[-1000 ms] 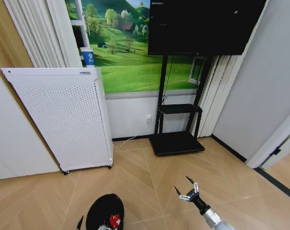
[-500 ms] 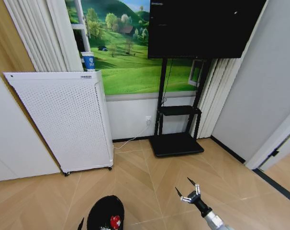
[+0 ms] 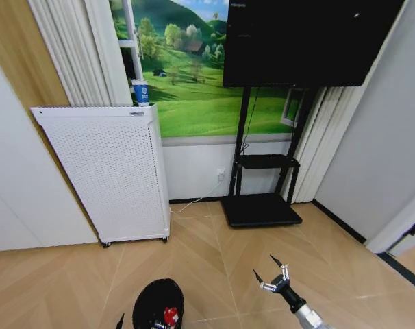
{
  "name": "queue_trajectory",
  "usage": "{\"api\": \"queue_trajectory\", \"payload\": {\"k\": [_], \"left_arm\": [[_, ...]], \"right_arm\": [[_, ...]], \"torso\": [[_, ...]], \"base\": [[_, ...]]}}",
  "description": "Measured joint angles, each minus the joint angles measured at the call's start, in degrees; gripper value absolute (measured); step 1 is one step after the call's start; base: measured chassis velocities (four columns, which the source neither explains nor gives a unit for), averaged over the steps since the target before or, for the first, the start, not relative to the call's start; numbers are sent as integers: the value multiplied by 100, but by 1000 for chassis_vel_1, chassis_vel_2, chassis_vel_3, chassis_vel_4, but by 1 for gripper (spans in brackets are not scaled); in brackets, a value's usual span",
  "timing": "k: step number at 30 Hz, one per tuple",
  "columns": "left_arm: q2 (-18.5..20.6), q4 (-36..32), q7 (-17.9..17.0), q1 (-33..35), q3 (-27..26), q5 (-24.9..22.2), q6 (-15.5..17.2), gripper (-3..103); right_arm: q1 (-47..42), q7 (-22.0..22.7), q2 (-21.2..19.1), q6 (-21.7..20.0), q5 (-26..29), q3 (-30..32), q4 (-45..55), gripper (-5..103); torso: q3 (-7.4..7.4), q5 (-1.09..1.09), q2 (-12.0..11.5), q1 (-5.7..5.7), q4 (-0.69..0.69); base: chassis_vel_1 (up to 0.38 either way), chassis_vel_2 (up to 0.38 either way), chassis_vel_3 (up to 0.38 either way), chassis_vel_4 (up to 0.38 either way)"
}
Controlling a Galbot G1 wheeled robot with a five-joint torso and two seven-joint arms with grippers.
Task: Pick up the trash bin and place the garbage on the floor into it.
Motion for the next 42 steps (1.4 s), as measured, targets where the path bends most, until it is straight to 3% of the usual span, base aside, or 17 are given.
{"api": "queue_trajectory", "payload": {"k": [10, 23, 42], "left_arm": [[-27, 77, -6, -42, 7, -6, -39, 100], [-38, 141, 51, -10, -16, 126, -206, 100], [52, 108, 40, 12, -104, 26, -281, 100]], "right_arm": [[-12, 32, 42, 1, -30, 8, -3, 100], [-65, 301, 142, 1, -234, 18, -23, 100], [-88, 382, 211, 1, -281, 186, -37, 100]], "torso": [[35, 0, 51, 18, 2], [211, 0, 338, 128, 0], [215, 0, 344, 132, 1]], "base": [[103, 105, 107, 99], [9, 15, 16, 14], [0, 0, 0, 0]]}}
